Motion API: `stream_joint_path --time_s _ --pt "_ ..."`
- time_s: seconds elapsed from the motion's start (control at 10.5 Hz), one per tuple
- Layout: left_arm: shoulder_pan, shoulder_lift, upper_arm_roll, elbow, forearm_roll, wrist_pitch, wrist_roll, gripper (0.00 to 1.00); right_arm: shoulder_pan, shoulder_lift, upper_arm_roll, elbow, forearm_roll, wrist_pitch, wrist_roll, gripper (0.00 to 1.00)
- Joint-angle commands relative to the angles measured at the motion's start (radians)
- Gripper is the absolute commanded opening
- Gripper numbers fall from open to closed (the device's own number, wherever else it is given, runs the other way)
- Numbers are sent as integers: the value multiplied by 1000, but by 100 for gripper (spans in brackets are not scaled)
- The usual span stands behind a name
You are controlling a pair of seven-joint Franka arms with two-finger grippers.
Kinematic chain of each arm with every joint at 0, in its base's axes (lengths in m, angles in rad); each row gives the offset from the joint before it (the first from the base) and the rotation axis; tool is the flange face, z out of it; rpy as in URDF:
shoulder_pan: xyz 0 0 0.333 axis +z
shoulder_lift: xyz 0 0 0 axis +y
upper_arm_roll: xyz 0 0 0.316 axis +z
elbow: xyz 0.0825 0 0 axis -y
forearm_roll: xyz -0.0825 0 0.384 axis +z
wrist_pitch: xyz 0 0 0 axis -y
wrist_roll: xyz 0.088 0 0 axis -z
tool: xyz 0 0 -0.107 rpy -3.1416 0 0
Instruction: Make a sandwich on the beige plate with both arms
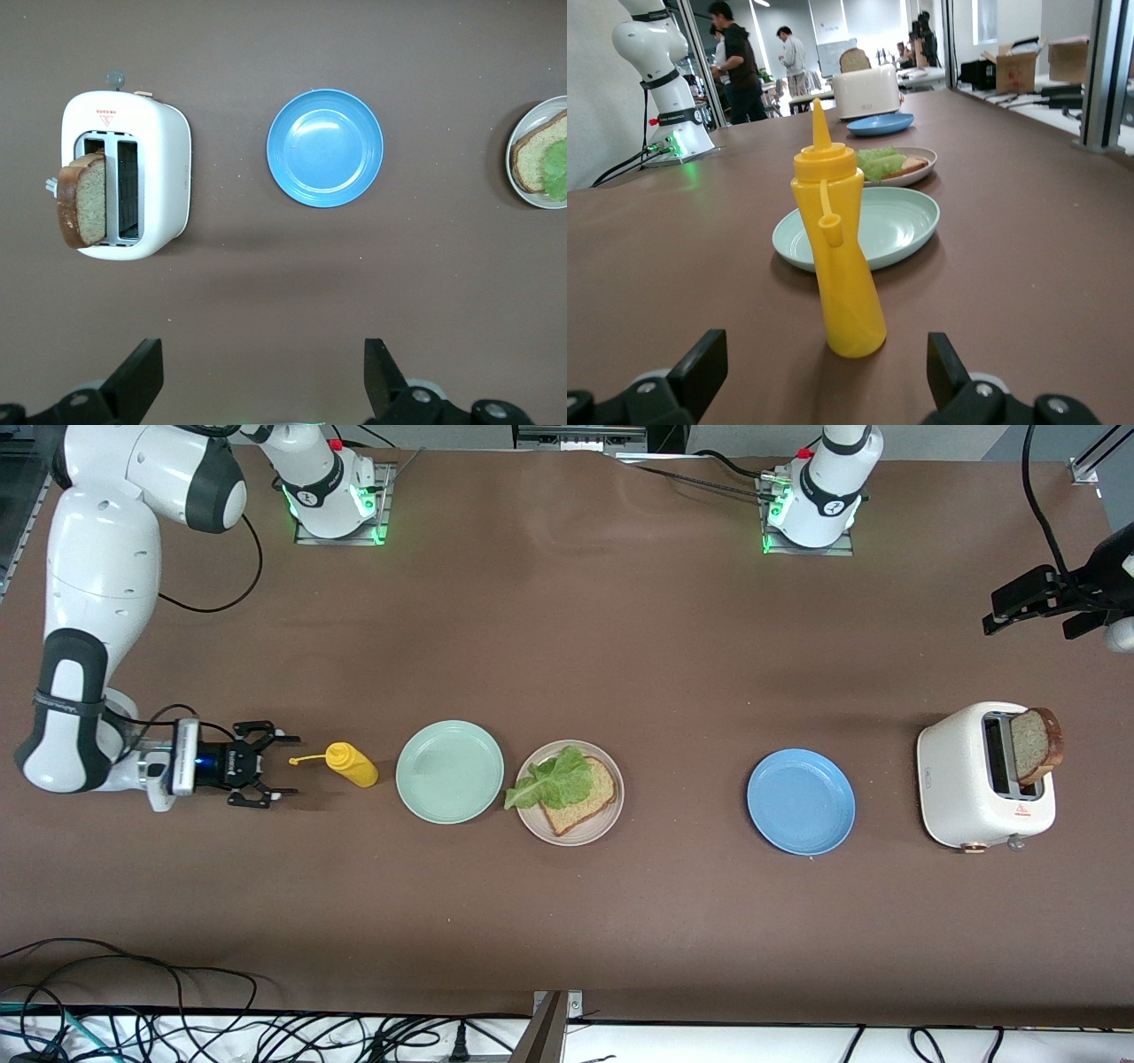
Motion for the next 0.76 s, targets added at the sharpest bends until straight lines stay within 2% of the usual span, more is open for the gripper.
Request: stream_joint_path --time_s 0.0,0.29,0.48,0.67 --pt "-5 8 7 15 -4 -8 8 100 8 -55 -51 19 -74 -15 181 100" --pt "-6 12 3 17 -6 -8 -3 100 7 -126 -74 140 -208 -30 437 100" --pt "-6 14 3 17 -7 -8 -3 100 8 -149 -77 194 -249 -43 593 100" --pt "-6 15 3 17 -7 -8 -1 100 10 -149 -74 297 -279 -47 765 100"
